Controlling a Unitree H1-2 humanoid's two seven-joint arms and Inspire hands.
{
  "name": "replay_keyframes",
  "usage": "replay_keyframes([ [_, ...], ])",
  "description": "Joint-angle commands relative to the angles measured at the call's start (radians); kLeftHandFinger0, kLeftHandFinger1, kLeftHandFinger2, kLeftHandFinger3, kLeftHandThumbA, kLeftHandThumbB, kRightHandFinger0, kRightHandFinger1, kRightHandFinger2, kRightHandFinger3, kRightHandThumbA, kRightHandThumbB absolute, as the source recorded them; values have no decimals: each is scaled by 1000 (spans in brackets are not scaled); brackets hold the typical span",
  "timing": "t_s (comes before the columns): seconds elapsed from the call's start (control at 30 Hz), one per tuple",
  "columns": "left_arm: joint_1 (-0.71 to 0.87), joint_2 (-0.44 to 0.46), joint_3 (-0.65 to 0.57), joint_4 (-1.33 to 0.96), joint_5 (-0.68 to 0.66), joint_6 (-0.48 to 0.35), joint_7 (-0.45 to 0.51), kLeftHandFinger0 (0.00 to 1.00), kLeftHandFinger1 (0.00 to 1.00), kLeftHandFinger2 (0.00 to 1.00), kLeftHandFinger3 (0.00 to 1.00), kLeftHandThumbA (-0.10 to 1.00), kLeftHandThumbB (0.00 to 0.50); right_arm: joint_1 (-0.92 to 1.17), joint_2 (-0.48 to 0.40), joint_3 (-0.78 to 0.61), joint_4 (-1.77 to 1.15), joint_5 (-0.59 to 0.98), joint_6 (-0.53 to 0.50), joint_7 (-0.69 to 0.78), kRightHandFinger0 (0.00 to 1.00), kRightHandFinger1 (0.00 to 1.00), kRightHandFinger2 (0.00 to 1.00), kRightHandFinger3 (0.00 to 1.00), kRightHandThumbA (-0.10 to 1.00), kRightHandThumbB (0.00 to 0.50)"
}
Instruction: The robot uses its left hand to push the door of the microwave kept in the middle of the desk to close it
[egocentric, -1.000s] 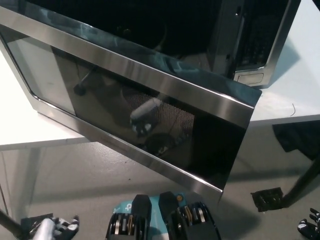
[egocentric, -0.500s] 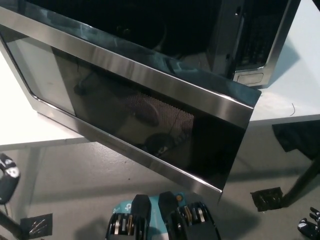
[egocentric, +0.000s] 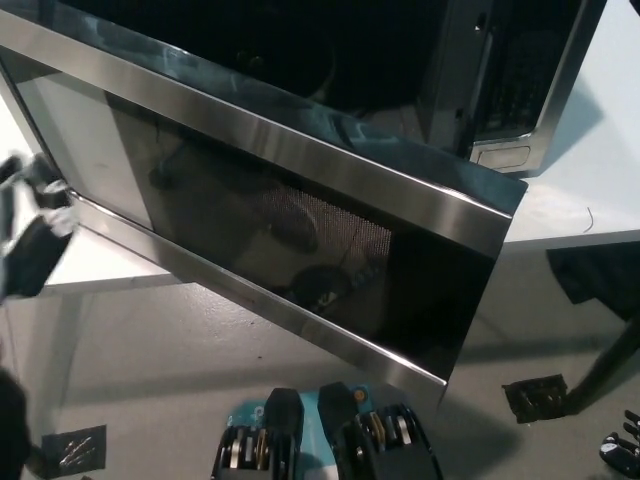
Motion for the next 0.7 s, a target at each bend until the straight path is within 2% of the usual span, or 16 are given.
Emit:
replay_keyframes([
  [0.0,-98,39,-92,-83,89,-202,-69,0,0,0,0,-100,500,3,-44,0,-46,-6,4,-11,802,923,988,993,58,0],
  [0.2,-184,35,-180,-106,49,-259,-182,0,0,0,0,-100,500,9,-44,3,-54,-7,9,-12,802,923,988,993,58,0],
  [0.4,-185,-4,-253,-83,22,-317,-247,0,0,0,0,-100,500,10,-45,4,-60,-7,13,-12,802,923,988,993,58,0],
  [0.57,-218,-39,-274,-30,43,-367,-248,0,0,0,0,-100,500,7,-48,3,-65,-6,17,-12,802,923,988,993,58,0],
  [0.67,-259,-55,-289,26,16,-383,-283,0,0,0,0,-100,500,7,-48,3,-65,-6,17,-12,802,923,988,993,58,0],
])
